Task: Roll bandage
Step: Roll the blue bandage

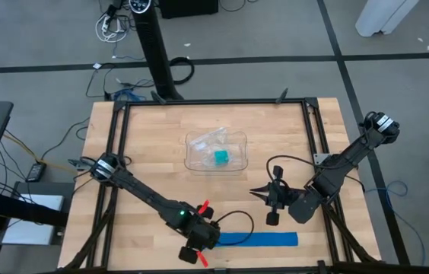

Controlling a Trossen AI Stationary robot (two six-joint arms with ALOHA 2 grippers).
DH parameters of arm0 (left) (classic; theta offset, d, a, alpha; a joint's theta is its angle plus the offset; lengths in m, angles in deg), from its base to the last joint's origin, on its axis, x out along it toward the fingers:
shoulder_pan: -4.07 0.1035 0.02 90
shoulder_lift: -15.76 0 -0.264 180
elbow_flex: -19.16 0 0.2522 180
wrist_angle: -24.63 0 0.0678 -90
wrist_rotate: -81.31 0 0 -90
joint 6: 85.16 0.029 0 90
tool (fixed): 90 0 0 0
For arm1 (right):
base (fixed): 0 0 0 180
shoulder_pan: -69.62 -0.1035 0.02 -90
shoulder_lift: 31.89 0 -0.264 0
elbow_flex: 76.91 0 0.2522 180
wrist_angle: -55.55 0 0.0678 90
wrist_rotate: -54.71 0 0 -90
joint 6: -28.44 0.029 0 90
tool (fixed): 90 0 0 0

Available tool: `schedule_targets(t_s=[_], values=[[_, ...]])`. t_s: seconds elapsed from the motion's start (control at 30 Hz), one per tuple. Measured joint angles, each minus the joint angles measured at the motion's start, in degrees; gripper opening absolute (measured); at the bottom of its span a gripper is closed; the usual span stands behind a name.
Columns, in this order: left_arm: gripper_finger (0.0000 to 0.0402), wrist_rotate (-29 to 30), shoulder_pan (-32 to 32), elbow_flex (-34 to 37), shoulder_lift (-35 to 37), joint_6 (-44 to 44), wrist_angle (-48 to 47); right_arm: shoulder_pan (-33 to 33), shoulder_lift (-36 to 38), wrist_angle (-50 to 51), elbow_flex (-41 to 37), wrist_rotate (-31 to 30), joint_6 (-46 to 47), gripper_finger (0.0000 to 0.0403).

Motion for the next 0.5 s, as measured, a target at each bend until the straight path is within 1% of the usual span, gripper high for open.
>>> schedule_targets(t_s=[0.13, 0.27, 0.4, 0.5], values=[[0.0121, 0.59, -0.04, 2.31, 0.00, 1.34, 0.40, 0.00, 0.00, 0.01, 0.00, -0.13, 0.02, 0.0022], [0.0121, 1.33, 0.08, 4.50, 0.12, 1.57, 3.81, 0.04, -0.02, 0.01, 0.00, -0.15, 0.06, 0.0022], [0.0121, 4.02, 0.11, 4.70, 0.15, 3.08, 7.35, 0.15, -0.02, 0.01, 0.00, -0.15, 0.10, 0.0022], [0.0121, 4.56, 0.11, 4.72, 0.10, 3.58, 8.80, 0.15, -0.02, -0.02, 0.00, -0.13, 0.17, 0.0022]])
